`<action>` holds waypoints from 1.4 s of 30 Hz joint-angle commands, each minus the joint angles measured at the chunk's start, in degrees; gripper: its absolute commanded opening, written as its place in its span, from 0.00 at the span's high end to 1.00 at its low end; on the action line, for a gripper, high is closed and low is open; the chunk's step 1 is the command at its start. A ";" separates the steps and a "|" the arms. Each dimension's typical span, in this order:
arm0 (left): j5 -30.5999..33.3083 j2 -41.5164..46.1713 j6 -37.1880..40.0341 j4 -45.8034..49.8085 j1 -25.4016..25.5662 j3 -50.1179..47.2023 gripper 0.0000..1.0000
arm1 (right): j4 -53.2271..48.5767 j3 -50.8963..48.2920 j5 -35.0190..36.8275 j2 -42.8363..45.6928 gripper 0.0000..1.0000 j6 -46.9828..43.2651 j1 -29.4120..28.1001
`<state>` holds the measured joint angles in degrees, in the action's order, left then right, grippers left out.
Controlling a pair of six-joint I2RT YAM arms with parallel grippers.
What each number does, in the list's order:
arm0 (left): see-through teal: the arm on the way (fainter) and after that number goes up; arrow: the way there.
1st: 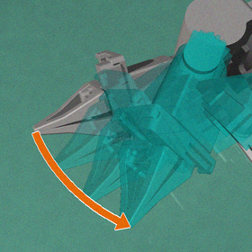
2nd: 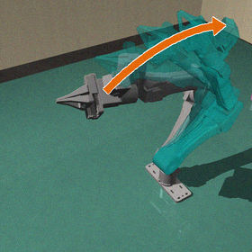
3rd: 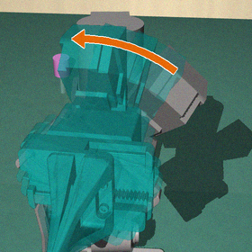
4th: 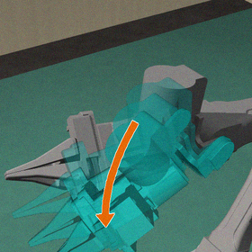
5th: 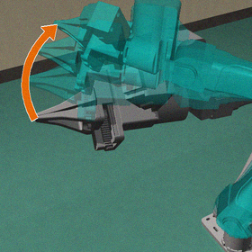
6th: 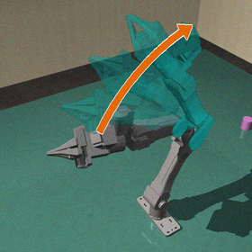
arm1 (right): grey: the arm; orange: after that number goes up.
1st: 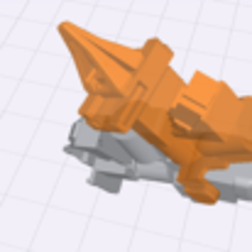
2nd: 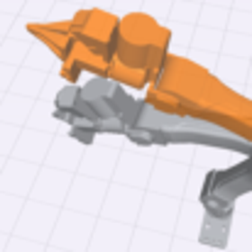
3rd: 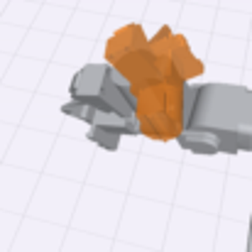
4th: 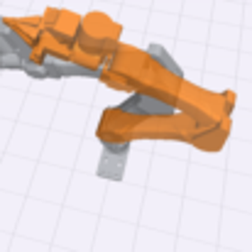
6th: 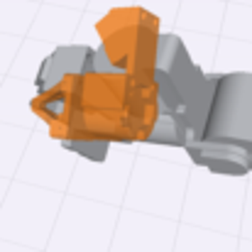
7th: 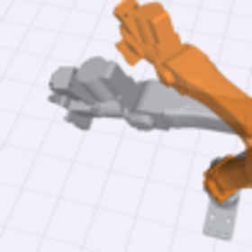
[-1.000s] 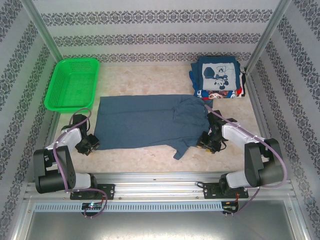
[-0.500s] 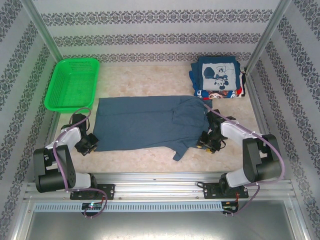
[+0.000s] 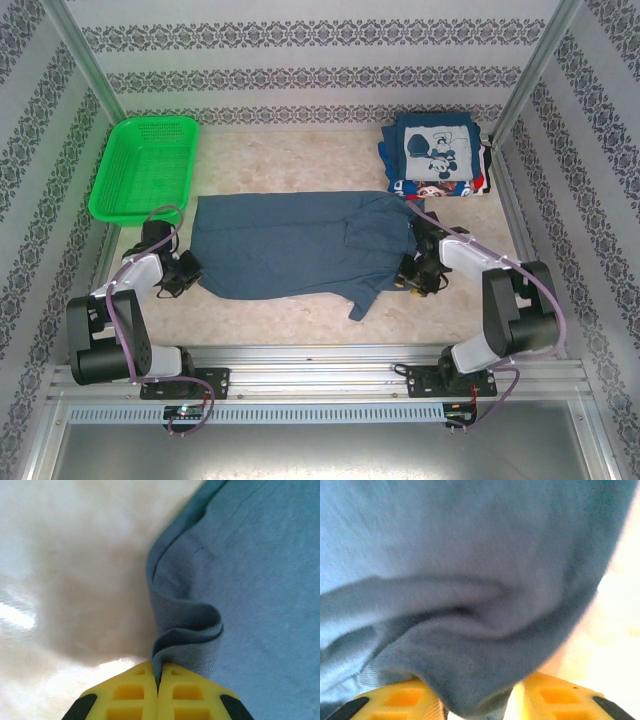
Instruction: Fold and stack the t-shirts
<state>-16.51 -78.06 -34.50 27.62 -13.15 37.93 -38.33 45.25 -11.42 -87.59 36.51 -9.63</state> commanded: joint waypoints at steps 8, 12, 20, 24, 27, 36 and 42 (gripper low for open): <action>-2.27 2.43 2.85 1.19 0.21 4.04 0.98 | -6.40 12.03 -0.69 0.48 1.00 -1.16 -0.32; -2.47 2.85 3.33 1.92 0.19 5.17 0.98 | -8.53 16.01 -3.80 -0.88 1.00 -1.56 0.40; -3.14 2.35 4.95 3.34 0.16 7.07 0.98 | -8.64 25.32 -8.00 -8.02 1.00 -2.43 1.27; -3.54 2.30 5.30 3.64 0.22 7.31 0.98 | -7.68 28.96 -9.03 -12.56 0.99 -2.59 1.94; -3.74 2.26 5.80 4.21 0.14 7.61 0.98 | -7.02 31.27 -9.54 -15.79 0.94 -2.89 2.39; -4.96 2.95 6.73 4.95 0.21 7.69 0.98 | -1.67 33.80 -14.46 -17.94 0.52 -3.62 3.69; -5.60 3.92 6.25 4.75 0.23 7.53 0.98 | -4.70 24.53 -13.13 -4.21 0.41 -3.64 4.10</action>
<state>-21.04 -75.46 -29.32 30.65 -13.15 44.29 -40.91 73.78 -23.88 -99.35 32.82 -6.09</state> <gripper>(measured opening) 0.051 0.585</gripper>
